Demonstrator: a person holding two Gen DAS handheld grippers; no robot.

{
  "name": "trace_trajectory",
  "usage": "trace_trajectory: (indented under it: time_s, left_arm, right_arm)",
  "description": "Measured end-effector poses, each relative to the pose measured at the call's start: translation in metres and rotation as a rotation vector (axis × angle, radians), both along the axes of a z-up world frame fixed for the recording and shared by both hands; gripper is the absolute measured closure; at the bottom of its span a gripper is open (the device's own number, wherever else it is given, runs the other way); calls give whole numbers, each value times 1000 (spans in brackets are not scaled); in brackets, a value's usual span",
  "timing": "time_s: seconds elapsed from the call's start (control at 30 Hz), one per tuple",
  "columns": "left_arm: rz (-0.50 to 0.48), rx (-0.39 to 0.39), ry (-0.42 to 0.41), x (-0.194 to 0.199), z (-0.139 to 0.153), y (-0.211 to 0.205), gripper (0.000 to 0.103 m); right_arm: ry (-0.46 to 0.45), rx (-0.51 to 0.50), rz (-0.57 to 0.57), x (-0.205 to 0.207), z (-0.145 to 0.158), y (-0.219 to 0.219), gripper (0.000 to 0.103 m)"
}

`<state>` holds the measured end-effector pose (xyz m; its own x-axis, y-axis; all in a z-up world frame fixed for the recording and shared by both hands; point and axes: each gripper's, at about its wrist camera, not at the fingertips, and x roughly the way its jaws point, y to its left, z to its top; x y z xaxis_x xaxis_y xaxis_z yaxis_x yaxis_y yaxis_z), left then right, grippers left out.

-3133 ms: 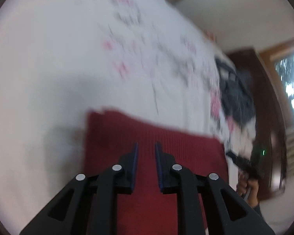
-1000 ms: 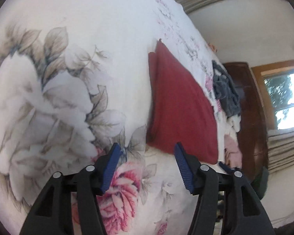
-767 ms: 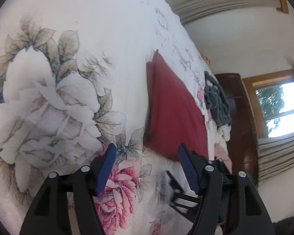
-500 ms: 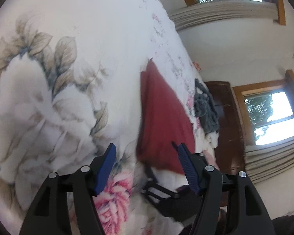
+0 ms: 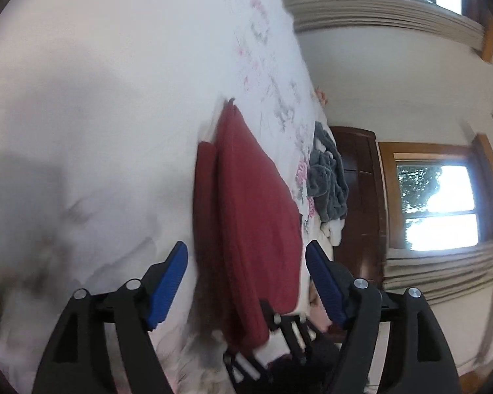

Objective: Fold small clothes

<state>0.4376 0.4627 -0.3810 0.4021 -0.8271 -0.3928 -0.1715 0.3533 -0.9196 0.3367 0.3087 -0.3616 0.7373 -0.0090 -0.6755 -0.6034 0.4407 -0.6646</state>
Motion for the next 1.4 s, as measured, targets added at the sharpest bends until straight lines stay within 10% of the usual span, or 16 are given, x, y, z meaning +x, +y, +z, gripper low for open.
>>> trace_trajectory:
  time_s: [0.57,0.67,0.83,1.4]
  left_arm:
    - [-266,58,133,126,-40,-74,31]
    - [-287,86,132,133,-39,-84,38]
    - [-275,128,163,135,-43,-83,78]
    - [-271,258,115,135,11,-88,87]
  right_arm:
    - [48,131,-58,19,21,-7,88]
    - [57,158,-75,22,23,-9,88]
    - [58,197,-96,29,29,-14,88]
    - [53,299,-167,31,58,-31,88]
